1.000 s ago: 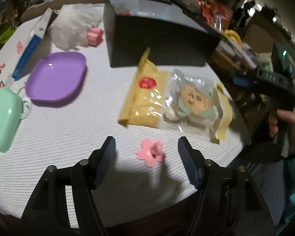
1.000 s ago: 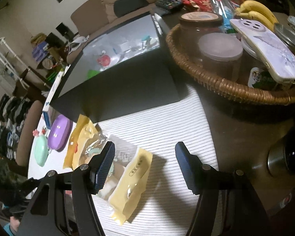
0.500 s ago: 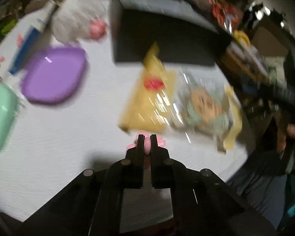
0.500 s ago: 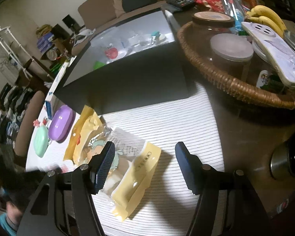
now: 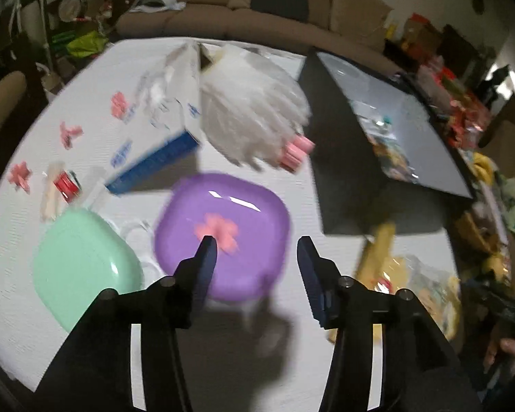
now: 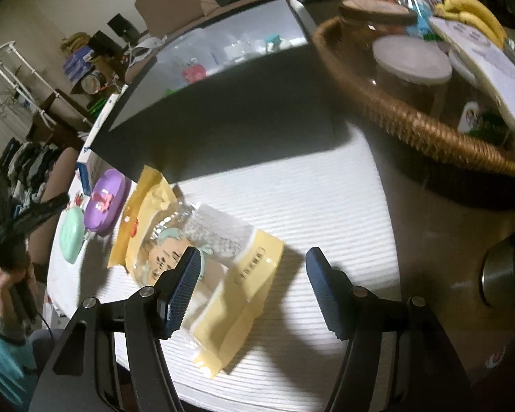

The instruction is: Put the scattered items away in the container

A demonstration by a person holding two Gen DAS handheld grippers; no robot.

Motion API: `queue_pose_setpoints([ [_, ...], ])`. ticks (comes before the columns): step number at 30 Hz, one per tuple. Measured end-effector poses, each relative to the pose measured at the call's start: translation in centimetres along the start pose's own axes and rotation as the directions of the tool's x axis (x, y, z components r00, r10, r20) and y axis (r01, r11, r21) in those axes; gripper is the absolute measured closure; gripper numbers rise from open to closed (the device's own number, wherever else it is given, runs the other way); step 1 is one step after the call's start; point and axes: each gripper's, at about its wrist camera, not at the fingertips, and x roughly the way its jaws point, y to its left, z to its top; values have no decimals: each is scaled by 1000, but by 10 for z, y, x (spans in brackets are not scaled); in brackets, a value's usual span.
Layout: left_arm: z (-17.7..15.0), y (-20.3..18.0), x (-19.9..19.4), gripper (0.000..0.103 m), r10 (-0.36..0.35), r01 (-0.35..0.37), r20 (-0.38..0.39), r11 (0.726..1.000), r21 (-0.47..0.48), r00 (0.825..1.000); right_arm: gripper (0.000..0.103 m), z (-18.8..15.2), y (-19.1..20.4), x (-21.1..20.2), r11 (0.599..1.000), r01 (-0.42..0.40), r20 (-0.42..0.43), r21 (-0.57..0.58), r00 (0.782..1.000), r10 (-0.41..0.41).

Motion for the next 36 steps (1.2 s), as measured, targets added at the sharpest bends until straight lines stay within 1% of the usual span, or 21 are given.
queue_pose_setpoints([
  [1,-9,-8,5,56,-29,29,-18,999,19,999,36,-1,-4,2,1000,-18,-18,19,1000,18],
  [4,-27,-37,21,56,-61,67,-65,994,86,996,36,-8,-10,9,995,-66,-78,75,994,72],
  [7,-31,-60,38,56,-58,71,-94,988,135,994,36,-15,-10,8,989,-103,-91,105,989,112],
  [9,-29,-72,52,56,-76,93,-121,986,138,990,35,-20,-10,8,985,-126,-99,118,986,138],
  [11,-27,-82,65,54,-95,118,-154,982,147,984,33,-23,-8,14,985,-126,-139,118,980,142],
  [13,-28,-92,81,54,-78,111,-191,980,167,978,33,-24,-7,20,984,-132,-172,118,974,151],
  [15,-30,-96,88,56,-122,156,-211,976,153,970,33,-25,-5,23,981,-156,-187,117,967,176],
  [17,-32,-102,92,74,-174,213,-253,968,136,952,35,-26,1,25,978,-183,-199,99,959,200],
  [19,-36,-111,91,74,-160,210,-266,963,168,951,36,-27,9,28,981,-185,-220,59,956,193],
  [21,-38,-116,89,74,-152,204,-269,962,179,951,38,-27,13,31,988,-154,-229,18,961,154],
  [22,-39,-116,88,74,-157,209,-273,962,174,949,41,-26,13,30,989,-149,-223,8,964,147],
  [23,-39,-116,88,74,-164,216,-278,962,167,946,46,-25,13,29,988,-156,-213,3,965,153],
  [24,-40,-117,89,74,-168,221,-288,961,164,943,48,-24,12,27,987,-164,-200,3,966,161],
  [25,-42,-118,89,74,-165,219,-292,962,165,942,54,-23,10,23,984,-180,-185,12,966,179],
  [26,-44,-119,88,77,-168,223,-294,961,164,941,61,-21,7,21,978,-206,-177,31,962,209],
  [27,-45,-120,85,78,-173,226,-292,962,156,941,63,-20,4,19,971,-231,-169,56,957,237],
  [28,-45,-120,80,81,-196,242,-290,961,133,937,67,-18,1,15,966,-247,-157,76,954,256],
  [30,-44,-117,69,81,-248,286,-288,953,96,925,67,-14,-5,9,960,-260,-130,103,953,272],
  [32,-41,-121,54,81,-290,325,-277,941,90,916,67,-11,-8,0,950,-286,-107,125,948,299],
  [34,-34,-128,30,81,-309,345,-250,931,117,918,67,-5,-5,-12,948,-295,-88,118,948,306],
  [36,-23,-133,9,81,-334,365,-212,921,133,919,67,5,4,-30,948,-306,-57,83,949,311],
])
